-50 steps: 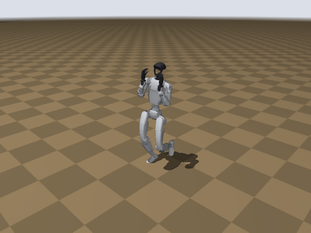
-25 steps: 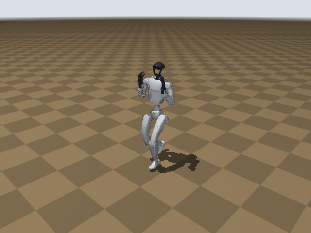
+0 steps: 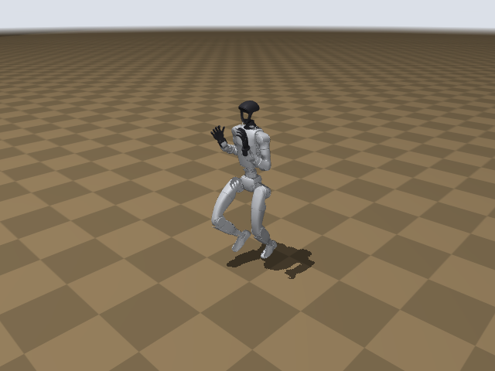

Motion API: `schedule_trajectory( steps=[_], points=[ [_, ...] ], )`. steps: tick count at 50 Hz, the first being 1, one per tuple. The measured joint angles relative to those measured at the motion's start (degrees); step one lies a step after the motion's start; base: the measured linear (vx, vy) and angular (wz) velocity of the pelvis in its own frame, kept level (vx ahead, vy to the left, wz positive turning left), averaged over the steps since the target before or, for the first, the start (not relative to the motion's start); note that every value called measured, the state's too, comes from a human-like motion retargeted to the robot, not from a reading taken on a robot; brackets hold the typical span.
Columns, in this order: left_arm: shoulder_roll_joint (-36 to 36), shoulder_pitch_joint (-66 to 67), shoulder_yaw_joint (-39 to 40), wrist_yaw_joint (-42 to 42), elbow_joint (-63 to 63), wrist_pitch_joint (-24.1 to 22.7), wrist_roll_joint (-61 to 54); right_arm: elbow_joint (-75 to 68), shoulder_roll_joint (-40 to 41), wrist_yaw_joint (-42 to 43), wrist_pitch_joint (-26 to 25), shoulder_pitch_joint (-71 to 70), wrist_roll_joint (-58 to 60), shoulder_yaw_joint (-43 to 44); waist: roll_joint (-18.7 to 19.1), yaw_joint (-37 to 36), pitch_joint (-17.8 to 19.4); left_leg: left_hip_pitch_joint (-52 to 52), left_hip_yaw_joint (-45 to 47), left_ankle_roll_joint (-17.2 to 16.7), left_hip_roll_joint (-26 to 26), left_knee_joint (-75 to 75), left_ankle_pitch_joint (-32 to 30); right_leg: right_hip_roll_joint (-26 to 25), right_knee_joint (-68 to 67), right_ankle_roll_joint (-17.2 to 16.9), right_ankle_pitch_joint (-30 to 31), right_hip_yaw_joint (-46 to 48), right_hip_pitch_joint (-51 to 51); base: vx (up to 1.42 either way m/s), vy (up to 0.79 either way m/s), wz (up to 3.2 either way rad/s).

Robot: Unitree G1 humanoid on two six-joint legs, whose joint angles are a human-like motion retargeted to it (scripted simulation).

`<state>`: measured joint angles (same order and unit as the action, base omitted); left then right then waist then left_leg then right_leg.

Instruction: Static pose

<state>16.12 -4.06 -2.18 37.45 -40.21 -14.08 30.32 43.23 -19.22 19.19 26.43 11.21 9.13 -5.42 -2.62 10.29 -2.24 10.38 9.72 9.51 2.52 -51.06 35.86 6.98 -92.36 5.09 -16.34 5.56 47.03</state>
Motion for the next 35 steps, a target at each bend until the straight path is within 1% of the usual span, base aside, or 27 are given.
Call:
schedule_trajectory(
  steps=[3,8,13,16,20,23,25,27,30,32,35],
  points=[
    [0.72,1.0,-1.1,0.46,1.57,-0.53,0.01,-0.99,-0.36,0.77,-0.23,1.92,0.99,-0.59,1.08,0.84,0.37,-3.93,1.0,-0.97,-1.31,-0.69,-1.61,-2.43,5.43,-0.84,0.73,0.62,1.61,0.62,0.0,-0.32],
    [2.23,2.69,-3.27,0.61,4.01,-1.62,-0.9,-2.17,-1.4,2.13,-0.38,4.05,2.34,-2.41,2.73,1.34,0.39,-7.64,1.74,-2.34,-3.51,-4.84,-7.81,-6.62,15.2,-1.3,1.05,1.13,1.22,0.63,0.01,-0.32],
    [3.56,3.94,-5.58,-0.01,5.35,-3.02,-3.48,-2.56,-2.96,4.18,-0.31,4.8,3.11,-4.46,4.38,0.54,0.22,-7.97,2.01,-3.21,-5.88,-10.59,-16.02,-10.53,25.88,-1.89,2.11,0.61,-2.21,0.64,0.05,-0.36],
    [4.2,4.42,-6.95,-0.6,5.53,-3.84,-5.36,-2.61,-3.78,5.39,-0.14,4.81,3.07,-5.52,4.99,-0.53,0.17,-7.08,2.41,-3.27,-7.05,-14.02,-19.61,-12.55,32.73,-2.91,3.42,-0.37,-4.86,0.64,0.1,-0.39],
    [4.92,5.02,-8.62,-1.46,5.5,-4.82,-7.89,-2.58,-4.86,6.92,0.1,4.48,2.57,-6.72,5.37,-2.48,0.11,-5.67,3.3,-2.66,-8.02,-18.63,-21.14,-14.66,41.98,-4.68,5.85,-1.96,-8.38,0.63,0.13,-0.46],
    [5.39,5.73,-9.28,-2.24,5.34,-4.99,-9.38,-2.07,-5.74,7.41,0.18,3.74,1.91,-7.12,5.4,-4.05,-0.11,-4.75,4.35,-1.54,-9.01,-23.03,-19.99,-15.3,46.58,-4.77,6.09,-2.68,-10.55,0.63,0.16,-0.49],
    [5.5,6.36,-9.41,-2.71,5.2,-4.84,-10.24,-1.62,-6.36,7.57,0.22,3.16,1.69,-7.26,5.49,-5.01,-0.2,-4.26,4.92,-0.61,-9.99,-26.6,-18.66,-15.62,47.09,-4.1,4.84,-3.12,-11.51,0.62,0.18,-0.47],
    [5.53,7.37,-9.36,-3.05,5.21,-4.51,-10.59,-1.09,-6.92,7.48,0.1,2.53,1.76,-7.33,5.73,-5.82,-0.18,-3.66,5.23,0.41,-11.47,-30.92,-17.14,-16.05,45.01,-2.75,2.2,-3.65,-11.98,0.6,0.18,-0.45],
    [5.23,8.39,-9.0,-3.48,5.39,-3.52,-10.96,-0.47,-7.86,7.29,-0.39,0.77,2.28,-7.19,6.09,-6.82,0.55,-2.1,4.69,1.51,-14.03,-37.67,-15.18,-16.71,39.81,0.16,-4.46,-4.48,-12.48,0.55,0.17,-0.36],
    [4.61,8.31,-8.59,-3.4,5.7,-2.63,-11.0,-0.47,-8.41,7.41,-1.28,-1.2,3.07,-6.99,6.17,-7.25,1.66,-0.06,3.2,1.56,-15.22,-41.57,-15.12,-16.87,36.17,1.8,-8.8,-4.88,-12.92,0.48,0.13,-0.18],
    [3.82,8.38,-8.25,-3.3,6.16,-1.67,-10.85,-0.73,-8.67,7.51,-2.33,-3.35,3.99,-7.05,6.36,-8.09,2.63,3.15,1.72,2.07,-16.9,-45.19,-14.39,-16.94,33.06,3.5,-13.51,-5.07,-13.95,0.4,0.11,-0.05]
  ],
)
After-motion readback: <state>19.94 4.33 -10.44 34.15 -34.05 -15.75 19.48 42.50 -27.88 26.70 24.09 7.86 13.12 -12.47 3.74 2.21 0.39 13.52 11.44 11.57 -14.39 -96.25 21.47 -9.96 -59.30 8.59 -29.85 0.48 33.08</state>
